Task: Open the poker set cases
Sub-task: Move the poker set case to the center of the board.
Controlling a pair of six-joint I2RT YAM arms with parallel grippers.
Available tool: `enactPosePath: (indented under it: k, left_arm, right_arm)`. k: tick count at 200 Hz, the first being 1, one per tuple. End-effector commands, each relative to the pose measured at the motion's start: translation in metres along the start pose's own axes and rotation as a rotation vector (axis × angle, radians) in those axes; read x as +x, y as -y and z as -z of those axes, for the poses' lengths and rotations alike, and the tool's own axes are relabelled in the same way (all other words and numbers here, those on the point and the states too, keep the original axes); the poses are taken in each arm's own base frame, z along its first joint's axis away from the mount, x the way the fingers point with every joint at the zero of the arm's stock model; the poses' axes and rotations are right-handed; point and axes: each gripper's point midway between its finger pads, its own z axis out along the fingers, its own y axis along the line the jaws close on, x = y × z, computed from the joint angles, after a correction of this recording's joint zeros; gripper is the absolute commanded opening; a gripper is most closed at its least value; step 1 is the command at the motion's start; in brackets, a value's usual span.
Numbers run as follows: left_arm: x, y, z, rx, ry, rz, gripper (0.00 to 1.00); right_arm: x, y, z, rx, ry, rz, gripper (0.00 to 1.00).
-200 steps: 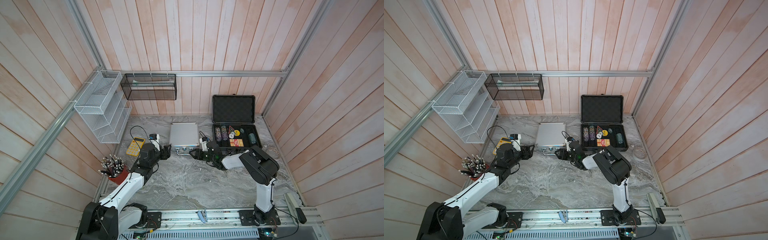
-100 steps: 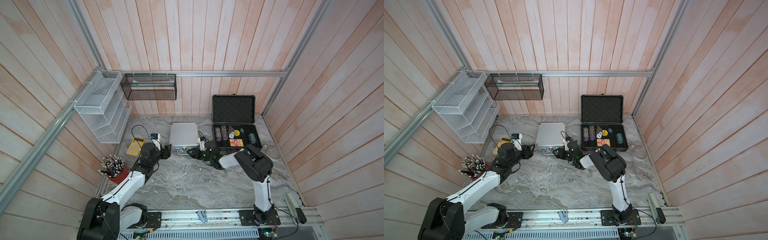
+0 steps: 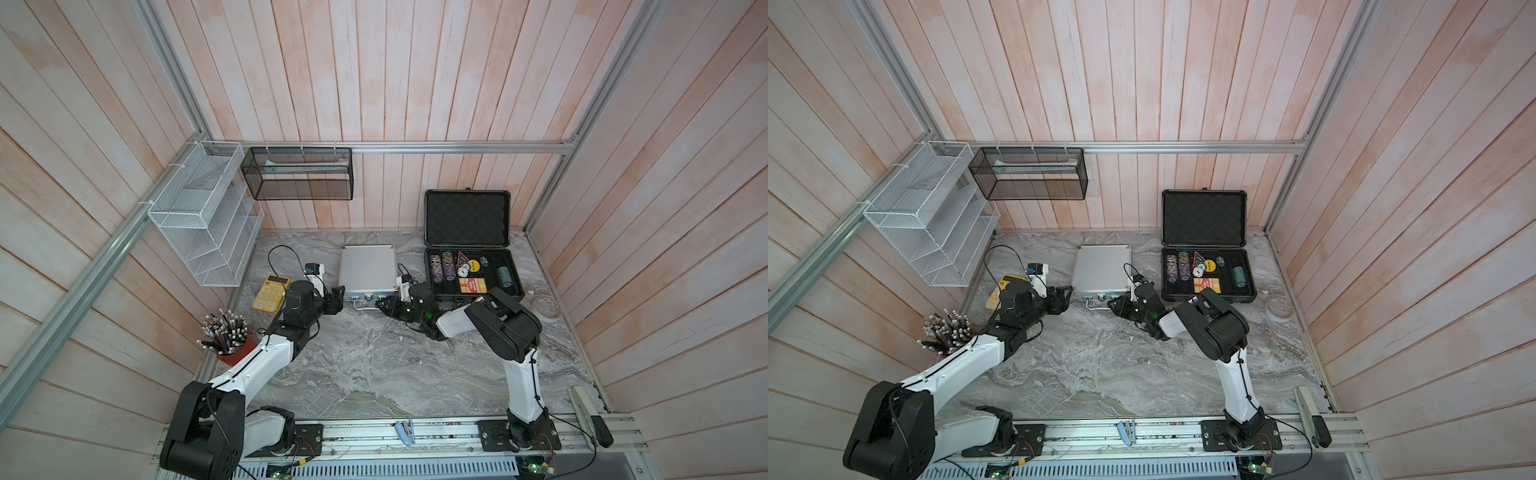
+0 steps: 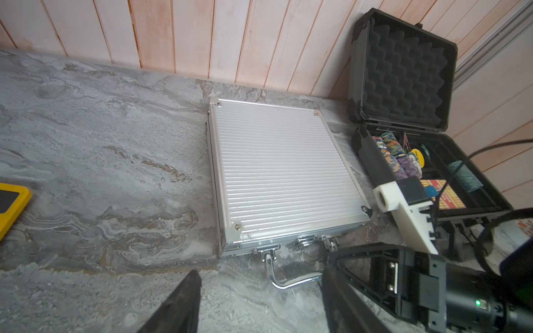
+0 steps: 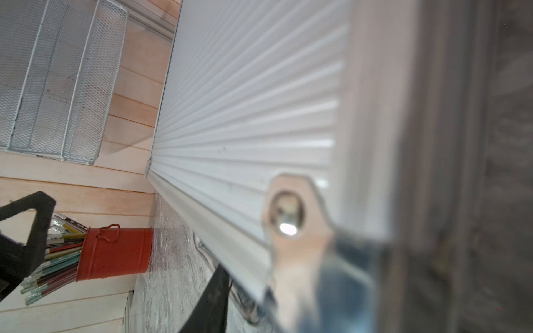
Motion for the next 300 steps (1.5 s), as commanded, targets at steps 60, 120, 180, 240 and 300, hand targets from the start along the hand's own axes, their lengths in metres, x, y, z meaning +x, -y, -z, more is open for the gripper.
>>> enactPosePath:
  k: [60,120,180,240,300]
  left_arm:
    - [0.008,0.007,-0.014,-0.007,-0.055,-0.088,0.68]
    - [0.036,0.025,-0.023,-0.042,-0.107,-0.33,0.66]
    - [0.04,0.042,-0.033,-0.036,-0.144,-0.521,0.64]
    - [0.059,0.094,-0.023,0.224,-0.221,-0.81,0.67]
    - [0.1,0.085,-0.007,0.265,-0.343,-1.104,0.71]
  right_arm:
    - [-0.01,-0.008,-0.003,-0.015,0.046,-0.051,0.2]
    - [-0.013,-0.023,0.001,-0.049,0.031,-0.053,0.1]
    - [-0.014,-0.032,0.023,-0.038,0.017,-0.014,0.09]
    - [-0.016,-0.026,0.038,-0.006,-0.008,0.001,0.08]
    - [-0.024,-0.026,0.046,-0.015,-0.02,-0.003,0.08]
